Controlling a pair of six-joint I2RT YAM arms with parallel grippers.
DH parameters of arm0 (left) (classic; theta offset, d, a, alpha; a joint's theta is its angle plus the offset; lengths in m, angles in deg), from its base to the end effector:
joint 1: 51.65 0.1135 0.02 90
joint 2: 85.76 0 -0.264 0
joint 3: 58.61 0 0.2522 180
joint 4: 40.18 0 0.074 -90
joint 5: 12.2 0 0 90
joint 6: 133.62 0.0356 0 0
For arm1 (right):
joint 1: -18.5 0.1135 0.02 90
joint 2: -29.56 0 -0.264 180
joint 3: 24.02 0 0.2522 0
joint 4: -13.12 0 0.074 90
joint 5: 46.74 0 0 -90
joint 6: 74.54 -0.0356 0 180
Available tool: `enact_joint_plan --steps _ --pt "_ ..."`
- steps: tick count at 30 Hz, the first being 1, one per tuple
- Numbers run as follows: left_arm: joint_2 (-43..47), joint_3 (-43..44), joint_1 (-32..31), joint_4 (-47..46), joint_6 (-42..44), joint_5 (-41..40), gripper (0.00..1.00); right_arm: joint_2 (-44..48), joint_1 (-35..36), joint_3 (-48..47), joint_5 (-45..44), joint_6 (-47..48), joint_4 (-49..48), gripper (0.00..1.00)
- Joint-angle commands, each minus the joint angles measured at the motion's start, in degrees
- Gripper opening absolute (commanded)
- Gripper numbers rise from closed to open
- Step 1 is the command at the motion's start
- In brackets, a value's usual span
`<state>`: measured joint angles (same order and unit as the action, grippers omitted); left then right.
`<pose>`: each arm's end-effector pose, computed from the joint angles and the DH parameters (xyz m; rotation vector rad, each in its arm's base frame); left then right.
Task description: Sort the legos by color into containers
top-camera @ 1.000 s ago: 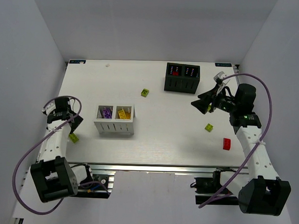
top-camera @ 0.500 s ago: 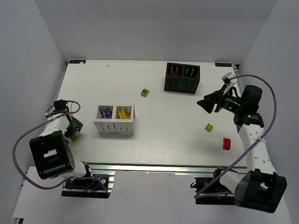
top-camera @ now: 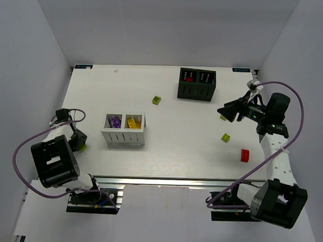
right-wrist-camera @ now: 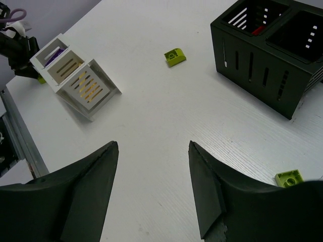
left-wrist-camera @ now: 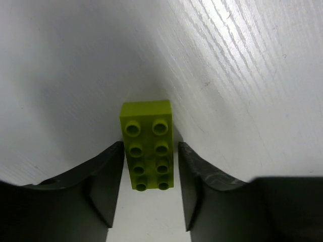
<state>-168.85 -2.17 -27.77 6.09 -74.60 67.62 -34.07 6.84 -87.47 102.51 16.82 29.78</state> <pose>0.2221 0.1052 0.1582 -1.3349 2.4901 0.2249 0.2444 -0.0192 0.3225 -0.5439 1.7013 0.7913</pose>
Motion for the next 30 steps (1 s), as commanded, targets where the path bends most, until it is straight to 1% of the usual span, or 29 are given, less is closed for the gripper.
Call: enact_joint_plan --steps 1,2,3,4,5,6,8,9,10,12,13,18,21,22,23,24,25,26,27,28,30 --pt "0.21 -0.66 0.55 -1.84 1.18 2.61 0.55 0.00 -1.17 0.65 3.33 -0.93 -2.28 0.64" --pt "0.38 -0.66 0.55 -2.01 1.62 2.88 0.53 0.26 -1.43 0.65 3.51 -0.93 -2.19 0.63" --pt "0.65 -0.75 0.55 -2.19 1.89 3.75 0.48 0.35 -1.70 0.82 3.86 -0.93 -2.19 0.64" --pt "1.00 -0.75 0.55 -2.36 2.24 4.45 0.45 0.36 -1.70 0.82 4.04 -0.93 -3.85 0.64" --pt "1.61 -0.75 0.55 -2.71 3.03 5.16 0.42 0.53 -2.22 0.91 4.47 -2.49 -4.04 0.63" --pt "2.14 -0.75 0.55 -3.24 3.73 8.04 0.36 0.44 -2.31 1.09 4.74 -2.51 -4.13 0.64" --pt "4.59 -0.66 -0.05 -4.82 5.49 10.08 0.30 0.53 -2.75 1.26 5.18 -2.77 -4.30 0.63" --pt "5.91 -0.66 -0.58 -5.52 5.84 12.44 0.26 0.44 -2.75 1.35 5.70 -2.95 -4.65 0.63" --pt "7.23 -0.40 -0.59 -5.96 6.89 14.55 0.15 0.53 -2.93 1.35 5.97 -3.04 -4.83 0.63" --pt "11.18 0.12 -0.59 -7.46 6.90 16.32 0.02 0.44 -3.28 1.44 6.41 -3.21 -4.92 0.63" --pt "12.15 0.74 -0.59 -7.46 6.90 16.94 0.00 0.36 -3.19 1.44 6.59 -3.21 -4.92 0.63" --pt "16.64 5.40 -2.34 -6.93 6.20 15.45 0.00 0.88 -3.81 1.79 7.55 -3.21 -4.92 0.63" --pt "19.27 5.84 -3.39 -12.54 5.58 24.99 0.00 0.88 -3.98 1.88 8.17 -3.21 -4.92 0.63" --pt "19.63 5.84 -4.01 -18.22 4.62 29.55 0.00 0.62 -4.07 1.88 8.26 -3.21 -4.83 0.63" --pt "19.81 5.84 -4.02 -21.49 3.75 39.69 0.00 0.62 -4.25 1.79 8.43 -3.21 -4.74 0.63" --pt "19.72 6.28 -4.97 -24.48 2.34 43.62 0.00 0.62 -4.16 1.70 8.43 -2.86 -4.48 0.63" --pt "19.37 6.71 -6.55 -30.78 -0.63 47.40 0.00 0.71 -4.25 1.62 8.35 -2.51 -4.22 0.62" --pt "18.85 7.41 -7.52 -32.06 -2.05 52.14 0.00 0.62 -4.16 1.62 7.82 -2.16 -3.61 0.62" --pt "18.41 10.03 -8.84 -35.29 -2.85 53.40 0.00 0.79 -4.33 1.53 7.47 -1.64 -3.25 0.62" --pt "17.27 11.36 -11.98 -38.11 -3.73 54.46 0.00 1.06 -4.16 1.53 6.60 -1.63 -2.99 0.61" --pt "16.30 15.04 -15.77 -41.11 -4.44 54.83 0.00 1.32 -4.16 1.79 4.75 0.11 -2.98 0.60"
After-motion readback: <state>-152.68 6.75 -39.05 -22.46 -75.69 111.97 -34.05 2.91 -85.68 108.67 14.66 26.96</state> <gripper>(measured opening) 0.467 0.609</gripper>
